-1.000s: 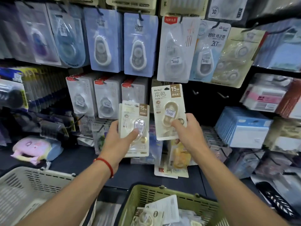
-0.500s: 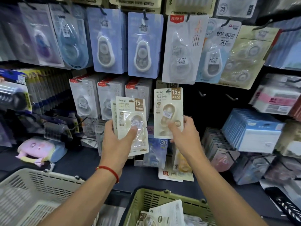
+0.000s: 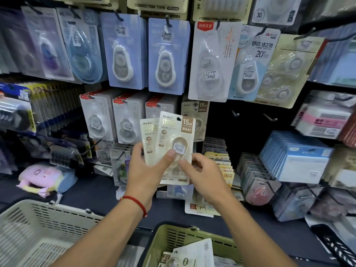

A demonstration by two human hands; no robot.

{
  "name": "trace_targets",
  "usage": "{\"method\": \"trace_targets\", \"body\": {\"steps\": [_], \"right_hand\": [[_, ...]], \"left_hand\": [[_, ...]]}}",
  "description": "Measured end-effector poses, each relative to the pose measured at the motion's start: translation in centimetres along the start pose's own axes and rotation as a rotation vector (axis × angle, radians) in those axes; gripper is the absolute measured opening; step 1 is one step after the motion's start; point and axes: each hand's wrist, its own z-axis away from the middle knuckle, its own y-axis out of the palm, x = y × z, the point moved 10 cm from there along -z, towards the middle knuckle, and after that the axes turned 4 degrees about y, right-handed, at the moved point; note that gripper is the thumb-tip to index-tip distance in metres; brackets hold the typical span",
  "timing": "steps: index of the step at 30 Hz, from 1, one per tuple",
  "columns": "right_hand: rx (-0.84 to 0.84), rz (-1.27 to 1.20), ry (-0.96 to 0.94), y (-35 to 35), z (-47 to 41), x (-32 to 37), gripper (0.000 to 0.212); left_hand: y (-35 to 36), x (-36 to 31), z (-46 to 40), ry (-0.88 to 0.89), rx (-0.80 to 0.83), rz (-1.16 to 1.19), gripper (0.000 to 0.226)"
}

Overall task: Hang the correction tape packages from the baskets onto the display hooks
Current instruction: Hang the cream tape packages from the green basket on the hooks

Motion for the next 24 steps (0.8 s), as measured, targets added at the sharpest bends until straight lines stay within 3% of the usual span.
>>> {"method": "trace_targets", "body": {"steps": [5, 9, 16, 21, 24], "right_hand": [[-0.161, -0.182, 0.029, -1.5, -0.3, -0.7, 0.023], [-0.303, -0.253, 0.040, -3.0, -0.4, -1.4, 0.022], [-0.336, -0.312, -0.005, -4.2, -1.6, -0.6, 0.012], [-0.394, -0.274, 0.025, -4.5, -1.5, -1.1, 0.020], [-0.394, -0.135, 0.104, -4.7, -1.5, -1.8, 0.038]], "left_hand": [[-0.2, 0.7, -0.2, -0.048, -0.001, 0.030, 0.041], [-1.7, 0.9, -0.5, -0.052, -0.089, -0.049, 0.044], [-2.2, 0.4, -0.4, -0.035, -0.112, -0.033, 0.041], [-2.4, 0.0, -0.4, -0.017, -0.133, -0.052, 0.041], [-2.9, -0.2, -0.3, -0.016, -0.174, -0.066, 0.041]]}}
